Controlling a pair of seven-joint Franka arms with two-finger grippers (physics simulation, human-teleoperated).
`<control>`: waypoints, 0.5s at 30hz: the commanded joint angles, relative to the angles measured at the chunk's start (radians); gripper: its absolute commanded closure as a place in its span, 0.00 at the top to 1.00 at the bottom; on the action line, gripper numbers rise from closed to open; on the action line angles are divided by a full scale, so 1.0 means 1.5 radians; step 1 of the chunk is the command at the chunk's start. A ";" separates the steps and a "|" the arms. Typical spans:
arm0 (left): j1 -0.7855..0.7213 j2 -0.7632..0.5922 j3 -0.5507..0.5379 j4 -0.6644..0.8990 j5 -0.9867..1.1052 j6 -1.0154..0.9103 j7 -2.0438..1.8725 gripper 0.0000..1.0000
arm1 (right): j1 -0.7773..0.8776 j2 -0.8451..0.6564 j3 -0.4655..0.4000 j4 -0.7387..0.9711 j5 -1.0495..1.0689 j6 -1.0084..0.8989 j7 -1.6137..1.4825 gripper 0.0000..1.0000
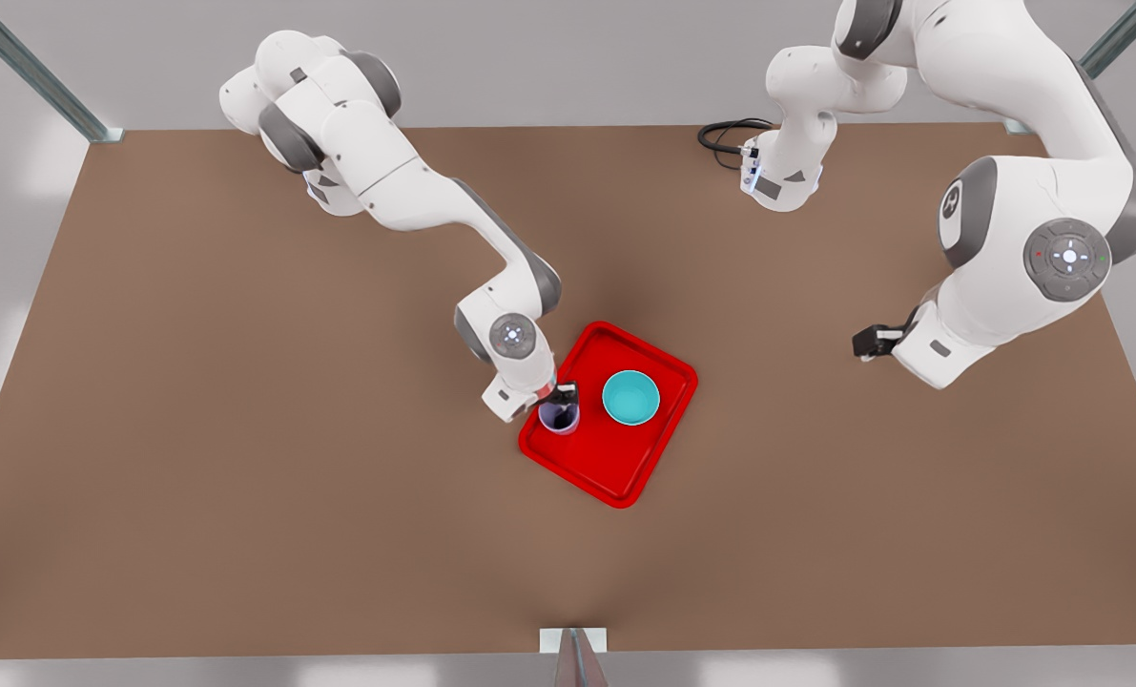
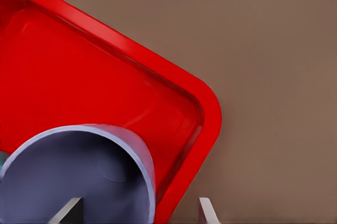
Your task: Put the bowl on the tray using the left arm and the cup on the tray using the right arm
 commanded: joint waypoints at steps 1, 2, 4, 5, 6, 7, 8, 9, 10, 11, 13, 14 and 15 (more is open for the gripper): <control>0.000 0.000 0.000 0.000 0.000 -0.003 0.000 1.00 | 0.000 -0.001 0.000 0.000 -0.001 0.000 0.000 0.88; 0.000 0.000 0.000 0.000 0.000 -0.004 0.000 1.00 | 0.000 -0.001 0.000 0.000 0.000 0.000 0.000 0.88; 0.000 -0.001 -0.001 0.000 0.000 -0.005 0.000 1.00 | 0.000 -0.018 0.001 0.000 0.000 -0.003 -0.005 0.88; -0.001 -0.006 -0.001 -0.001 0.000 -0.005 -0.001 1.00 | 0.000 -0.030 0.001 -0.001 0.000 -0.009 -0.006 0.90; -0.001 -0.006 -0.001 0.000 0.000 -0.012 -0.002 1.00 | -0.001 -0.047 0.001 -0.004 0.001 -0.013 -0.006 0.90; -0.001 -0.006 -0.001 0.000 0.000 -0.013 -0.001 1.00 | -0.002 -0.064 0.001 -0.005 0.001 -0.030 -0.008 0.90; -0.001 -0.010 -0.001 -0.001 0.000 -0.013 -0.001 1.00 | -0.010 -0.108 0.001 -0.014 0.001 -0.065 -0.013 0.95; -0.001 -0.010 -0.001 0.000 0.000 -0.013 -0.002 1.00 | -0.031 -0.162 -0.001 -0.037 0.000 -0.108 -0.051 1.00; -0.001 -0.010 -0.001 0.000 0.000 -0.013 -0.001 1.00 | -0.072 -0.212 -0.002 -0.068 0.000 -0.114 -0.084 1.00; -0.003 -0.009 -0.001 0.000 0.000 -0.013 -0.002 1.00 | -0.132 -0.266 -0.002 -0.084 0.000 -0.177 -0.104 1.00; -0.006 -0.007 -0.001 0.000 0.002 -0.013 -0.003 1.00 | -0.230 -0.346 -0.001 -0.100 -0.015 -0.260 -0.187 1.00; -0.006 -0.006 -0.001 0.000 0.002 -0.013 -0.002 1.00 | -0.293 -0.373 0.001 -0.098 -0.015 -0.323 -0.298 1.00; -0.006 -0.006 -0.001 0.000 0.003 -0.013 -0.002 1.00 | -0.375 -0.413 -0.001 -0.099 -0.016 -0.369 -0.364 1.00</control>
